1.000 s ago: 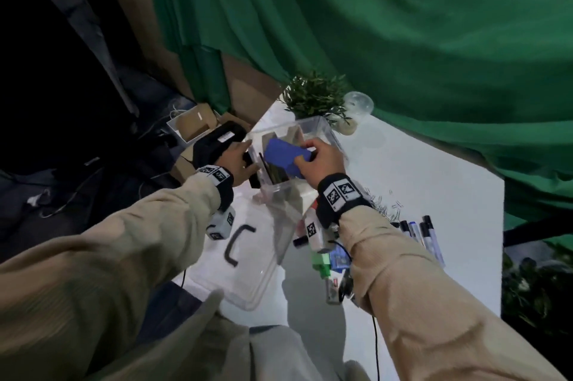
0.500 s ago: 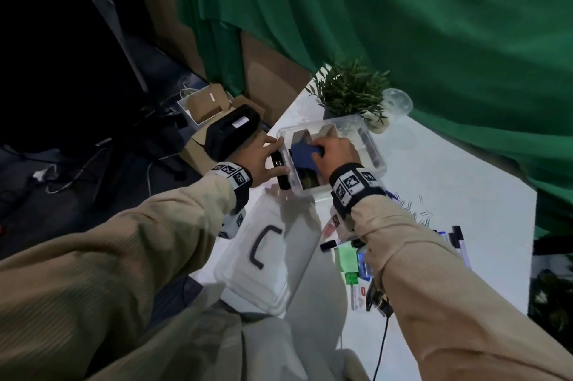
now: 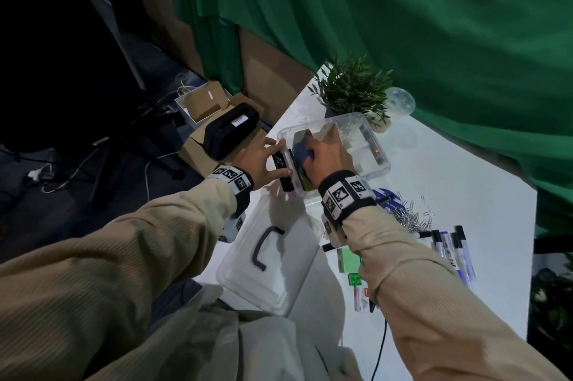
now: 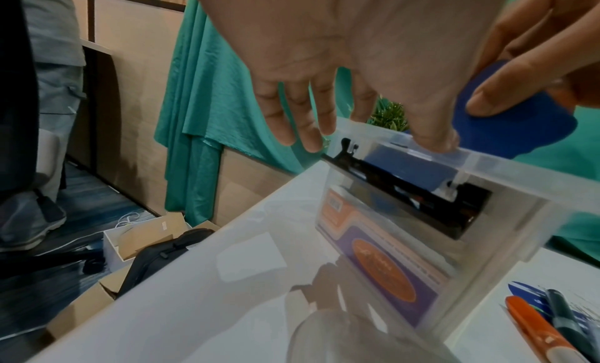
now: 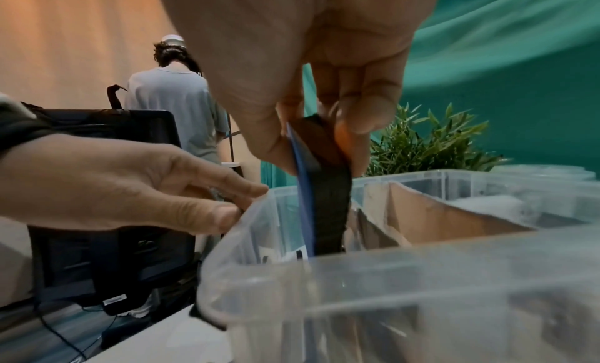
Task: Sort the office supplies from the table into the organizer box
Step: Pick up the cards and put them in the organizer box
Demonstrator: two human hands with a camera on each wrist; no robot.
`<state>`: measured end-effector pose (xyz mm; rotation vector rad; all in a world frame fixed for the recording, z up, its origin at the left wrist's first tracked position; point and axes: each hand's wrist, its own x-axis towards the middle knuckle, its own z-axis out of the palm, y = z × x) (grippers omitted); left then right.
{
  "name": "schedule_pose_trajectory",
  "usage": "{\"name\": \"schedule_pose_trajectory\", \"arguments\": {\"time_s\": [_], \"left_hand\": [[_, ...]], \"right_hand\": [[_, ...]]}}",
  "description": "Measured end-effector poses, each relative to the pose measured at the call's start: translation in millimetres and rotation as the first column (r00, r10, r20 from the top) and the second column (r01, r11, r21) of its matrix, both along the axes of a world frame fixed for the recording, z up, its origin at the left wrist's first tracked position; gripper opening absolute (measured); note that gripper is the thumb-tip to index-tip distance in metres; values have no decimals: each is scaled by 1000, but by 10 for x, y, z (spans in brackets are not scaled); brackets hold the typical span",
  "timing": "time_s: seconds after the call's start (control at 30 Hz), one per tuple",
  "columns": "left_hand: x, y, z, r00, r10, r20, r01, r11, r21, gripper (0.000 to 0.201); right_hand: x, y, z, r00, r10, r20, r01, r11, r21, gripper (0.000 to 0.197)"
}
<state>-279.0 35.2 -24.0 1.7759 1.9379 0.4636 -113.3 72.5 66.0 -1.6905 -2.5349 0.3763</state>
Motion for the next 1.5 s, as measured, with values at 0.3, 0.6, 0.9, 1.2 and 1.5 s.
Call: {"name": "schedule_pose_trajectory", "arguments": {"time_s": [0.3, 0.6, 0.9, 1.2, 1.5], "left_hand": [[65, -18, 53, 1000, -15, 14, 15, 1000, -12, 79], [106, -30, 104, 1000, 4, 4, -4, 999, -44, 80], [102, -38, 94, 1000, 2, -11, -2, 998, -55, 79], [86, -50, 60, 999, -23, -41, 21, 998, -52, 76], [70, -45, 10, 997, -60, -49, 58, 997, -45, 79]], "right_hand": [[193, 26, -244, 982, -161, -94, 144, 976, -166, 30], [141, 59, -319, 976, -150, -155, 133, 984, -119, 18], [56, 104, -546, 993, -70, 91, 84, 982, -170, 14], [-18, 198, -613, 947, 8, 322, 45, 986, -158, 27], [-87, 356, -664, 889, 168, 425, 52, 886, -460, 14]]}}
